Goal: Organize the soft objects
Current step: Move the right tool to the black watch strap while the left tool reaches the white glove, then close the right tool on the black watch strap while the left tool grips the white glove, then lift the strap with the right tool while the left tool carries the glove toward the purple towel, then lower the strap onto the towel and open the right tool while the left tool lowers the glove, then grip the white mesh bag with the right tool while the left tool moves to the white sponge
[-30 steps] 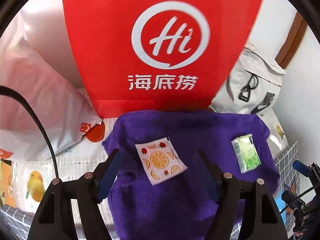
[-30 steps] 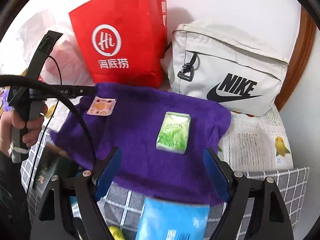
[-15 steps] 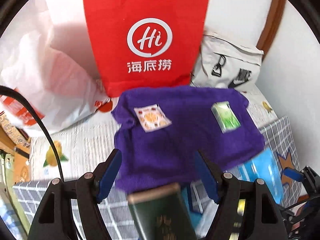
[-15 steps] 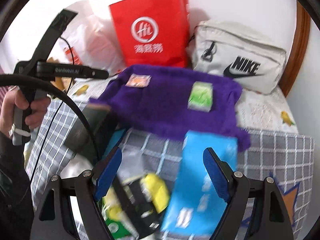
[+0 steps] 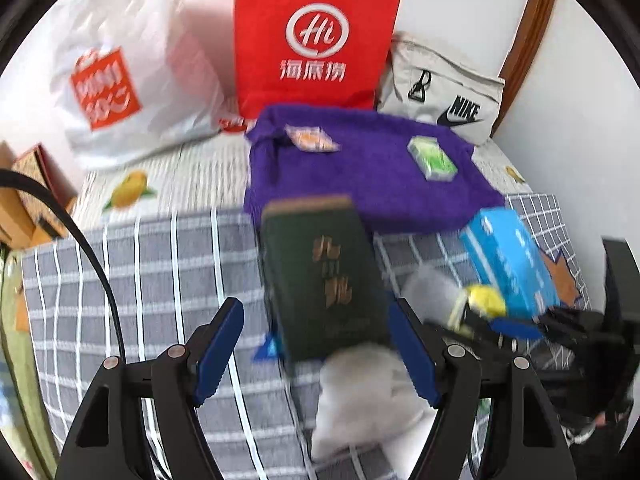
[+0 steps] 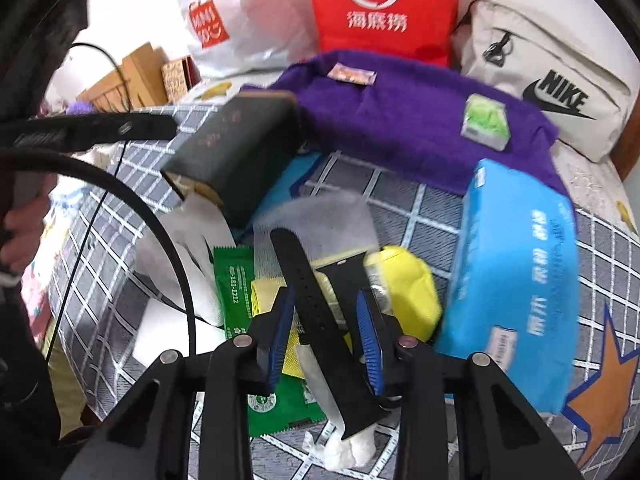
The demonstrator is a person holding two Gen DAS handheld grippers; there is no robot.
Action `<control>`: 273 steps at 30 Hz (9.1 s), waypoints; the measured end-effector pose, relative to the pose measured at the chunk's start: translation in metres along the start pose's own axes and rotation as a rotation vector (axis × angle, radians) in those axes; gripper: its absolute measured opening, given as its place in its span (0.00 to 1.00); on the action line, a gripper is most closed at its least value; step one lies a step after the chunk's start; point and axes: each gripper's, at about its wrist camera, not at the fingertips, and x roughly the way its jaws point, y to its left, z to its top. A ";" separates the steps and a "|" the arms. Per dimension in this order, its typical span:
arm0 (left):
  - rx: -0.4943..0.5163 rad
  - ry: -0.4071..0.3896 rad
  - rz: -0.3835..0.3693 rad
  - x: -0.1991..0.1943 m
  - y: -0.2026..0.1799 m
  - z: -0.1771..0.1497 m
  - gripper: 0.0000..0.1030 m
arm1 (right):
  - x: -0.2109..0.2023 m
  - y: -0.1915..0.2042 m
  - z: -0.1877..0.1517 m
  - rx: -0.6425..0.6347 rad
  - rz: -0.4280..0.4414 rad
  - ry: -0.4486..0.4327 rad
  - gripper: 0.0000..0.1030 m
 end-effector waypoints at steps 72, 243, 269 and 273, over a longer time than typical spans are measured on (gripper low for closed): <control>-0.032 0.086 -0.179 0.037 -0.001 -0.062 0.74 | -0.017 -0.014 0.013 0.131 0.139 -0.007 0.19; -0.040 -0.027 -0.082 -0.011 0.026 0.038 0.61 | 0.042 -0.012 0.054 -0.011 -0.008 0.070 0.82; -0.141 0.015 -0.090 -0.004 0.069 -0.016 0.61 | 0.042 -0.002 0.054 -0.013 0.037 0.056 0.11; -0.125 0.014 -0.100 -0.006 0.060 -0.019 0.61 | 0.018 -0.006 0.062 0.061 0.099 -0.019 0.11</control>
